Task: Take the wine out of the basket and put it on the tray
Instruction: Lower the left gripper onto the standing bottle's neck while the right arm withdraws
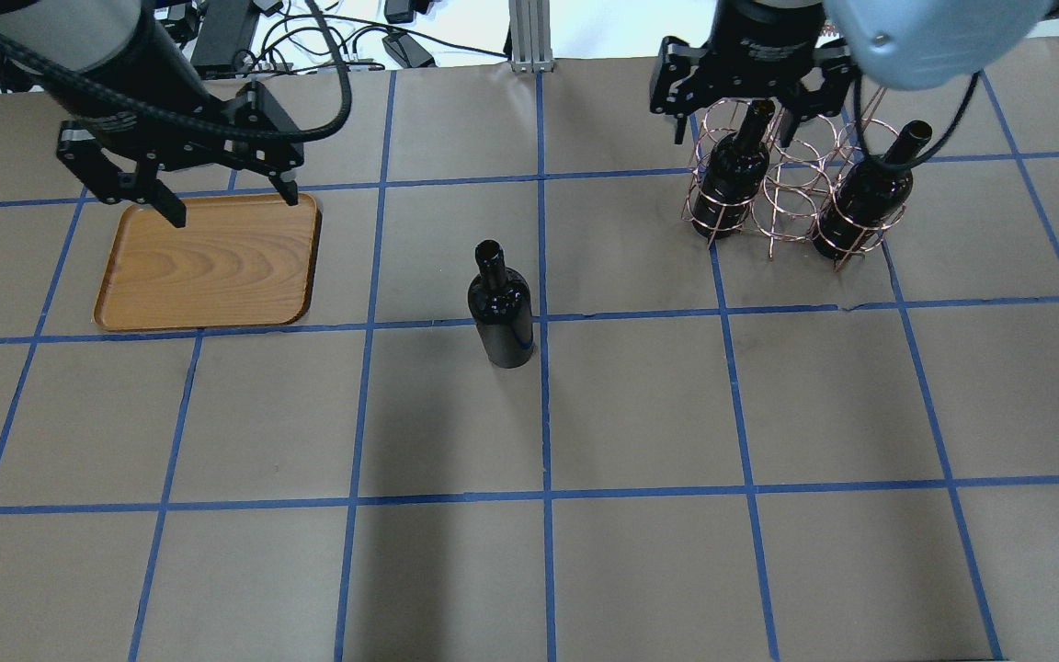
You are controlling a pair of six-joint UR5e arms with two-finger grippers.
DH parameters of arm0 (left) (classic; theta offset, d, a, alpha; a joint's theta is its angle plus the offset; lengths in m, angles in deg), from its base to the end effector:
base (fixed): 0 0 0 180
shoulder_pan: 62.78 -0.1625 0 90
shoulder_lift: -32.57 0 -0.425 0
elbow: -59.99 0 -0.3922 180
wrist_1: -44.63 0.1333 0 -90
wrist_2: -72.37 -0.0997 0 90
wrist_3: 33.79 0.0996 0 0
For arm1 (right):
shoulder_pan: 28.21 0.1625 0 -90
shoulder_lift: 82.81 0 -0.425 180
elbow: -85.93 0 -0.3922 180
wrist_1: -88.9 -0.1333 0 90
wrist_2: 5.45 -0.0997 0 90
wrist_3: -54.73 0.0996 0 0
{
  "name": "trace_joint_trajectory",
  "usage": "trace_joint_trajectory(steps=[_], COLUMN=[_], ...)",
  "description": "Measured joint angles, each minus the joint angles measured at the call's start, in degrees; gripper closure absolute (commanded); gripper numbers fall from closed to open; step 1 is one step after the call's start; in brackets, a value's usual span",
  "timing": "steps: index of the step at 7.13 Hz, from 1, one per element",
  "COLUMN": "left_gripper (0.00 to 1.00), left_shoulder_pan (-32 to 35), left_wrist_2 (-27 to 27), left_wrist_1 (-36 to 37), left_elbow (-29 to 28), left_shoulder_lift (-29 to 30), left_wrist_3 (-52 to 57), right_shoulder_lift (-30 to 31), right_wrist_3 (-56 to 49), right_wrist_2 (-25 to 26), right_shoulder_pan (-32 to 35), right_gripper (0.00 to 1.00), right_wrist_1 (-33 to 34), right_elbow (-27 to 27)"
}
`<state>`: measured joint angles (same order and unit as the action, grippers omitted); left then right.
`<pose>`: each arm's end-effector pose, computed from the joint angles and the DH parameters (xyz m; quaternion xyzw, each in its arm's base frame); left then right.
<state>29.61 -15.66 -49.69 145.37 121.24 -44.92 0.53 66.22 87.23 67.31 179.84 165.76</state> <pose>-0.1567 -0.4766 0.5314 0.0759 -0.9969 0.0121 0.0187 0.1807 -0.5330 0.5172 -0.0529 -0.9976 0.0418 0.0174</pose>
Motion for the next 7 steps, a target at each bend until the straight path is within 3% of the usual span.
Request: trace_joint_trajectory(steps=[2,7], left_gripper=[0.0,0.0], left_shoulder_pan=[6.26,14.81], left_wrist_2=[-0.1,0.36], left_wrist_1=[5.77,14.28], left_elbow=[1.0,1.28], left_shoulder_lift=[4.17,15.1], left_wrist_3=[-6.67,-10.45], right_shoulder_lift=[4.7,6.61], right_wrist_3=[-3.01,-3.69], right_wrist_2=[0.33,0.06], right_shoulder_pan=[-1.34,-1.77], right_gripper=[0.0,0.01], right_wrist_1=[-3.54,-1.67], right_elbow=[2.19,6.61])
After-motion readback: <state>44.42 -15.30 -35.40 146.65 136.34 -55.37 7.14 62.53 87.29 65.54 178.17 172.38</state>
